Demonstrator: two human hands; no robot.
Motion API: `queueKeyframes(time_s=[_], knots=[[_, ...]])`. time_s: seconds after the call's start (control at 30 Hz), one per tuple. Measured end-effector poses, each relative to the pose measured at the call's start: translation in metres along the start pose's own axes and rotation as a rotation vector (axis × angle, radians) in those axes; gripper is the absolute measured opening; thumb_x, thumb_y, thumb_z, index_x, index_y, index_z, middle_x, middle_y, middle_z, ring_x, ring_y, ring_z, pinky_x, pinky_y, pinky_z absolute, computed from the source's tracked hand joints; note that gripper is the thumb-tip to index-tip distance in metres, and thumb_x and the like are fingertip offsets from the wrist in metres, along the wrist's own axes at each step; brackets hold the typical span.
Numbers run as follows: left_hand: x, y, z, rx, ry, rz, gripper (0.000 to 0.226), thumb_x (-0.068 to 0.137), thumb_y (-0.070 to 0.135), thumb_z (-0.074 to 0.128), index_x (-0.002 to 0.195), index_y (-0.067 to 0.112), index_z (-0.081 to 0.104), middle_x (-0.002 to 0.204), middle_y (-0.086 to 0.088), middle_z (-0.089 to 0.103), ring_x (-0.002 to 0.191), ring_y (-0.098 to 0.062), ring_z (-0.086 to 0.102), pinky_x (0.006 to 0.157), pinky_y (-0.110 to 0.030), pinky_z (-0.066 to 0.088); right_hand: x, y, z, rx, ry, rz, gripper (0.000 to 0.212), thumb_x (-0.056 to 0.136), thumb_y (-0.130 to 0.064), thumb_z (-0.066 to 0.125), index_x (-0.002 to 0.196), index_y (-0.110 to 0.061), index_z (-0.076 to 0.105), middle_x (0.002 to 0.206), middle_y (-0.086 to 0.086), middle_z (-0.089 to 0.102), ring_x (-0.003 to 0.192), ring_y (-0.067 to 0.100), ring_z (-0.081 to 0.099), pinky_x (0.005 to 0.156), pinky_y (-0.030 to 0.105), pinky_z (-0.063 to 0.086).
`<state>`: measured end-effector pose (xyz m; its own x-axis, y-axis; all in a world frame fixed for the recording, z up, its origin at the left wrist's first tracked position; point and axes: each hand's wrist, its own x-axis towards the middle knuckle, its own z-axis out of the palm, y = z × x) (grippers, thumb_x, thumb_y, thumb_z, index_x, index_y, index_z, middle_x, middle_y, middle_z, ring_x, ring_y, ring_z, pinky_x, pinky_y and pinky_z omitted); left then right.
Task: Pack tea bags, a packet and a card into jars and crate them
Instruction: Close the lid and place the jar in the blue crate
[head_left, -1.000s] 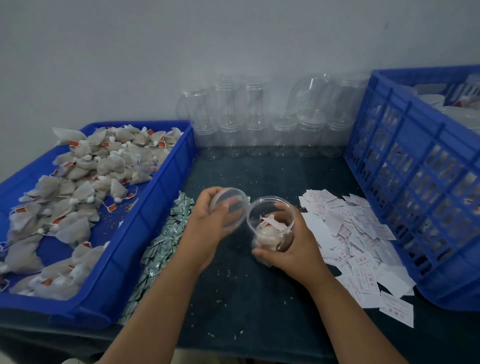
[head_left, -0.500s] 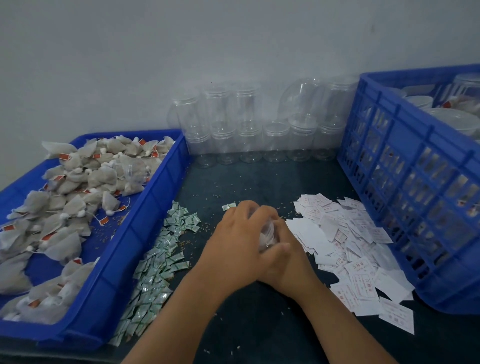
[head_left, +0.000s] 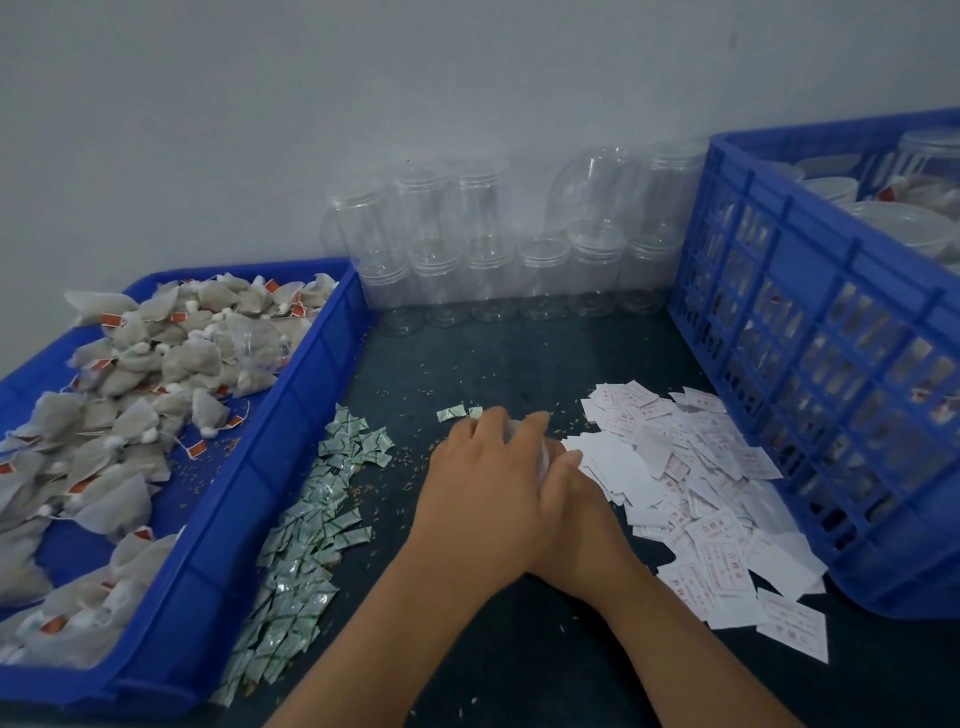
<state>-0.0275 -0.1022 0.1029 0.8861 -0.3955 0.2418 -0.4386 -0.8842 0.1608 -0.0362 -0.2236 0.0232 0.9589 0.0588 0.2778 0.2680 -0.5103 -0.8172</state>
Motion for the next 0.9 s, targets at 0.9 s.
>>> queueKeyframes(time_s=[0.9], knots=[[0.006, -0.029, -0.012, -0.583, 0.014, 0.123, 0.039, 0.076, 0.039, 0.075, 0.115, 0.039, 0.075, 0.114, 0.020, 0.065, 0.109, -0.003, 0.063, 0.092, -0.015, 0.048, 0.000, 0.014, -0.005, 0.253, -0.030, 0.048, 0.072, 0.068, -0.023, 0.089, 0.134, -0.026, 0.060, 0.116, -0.002, 0.077, 0.105, 0.022, 0.078, 0.083, 0.048, 0.066]])
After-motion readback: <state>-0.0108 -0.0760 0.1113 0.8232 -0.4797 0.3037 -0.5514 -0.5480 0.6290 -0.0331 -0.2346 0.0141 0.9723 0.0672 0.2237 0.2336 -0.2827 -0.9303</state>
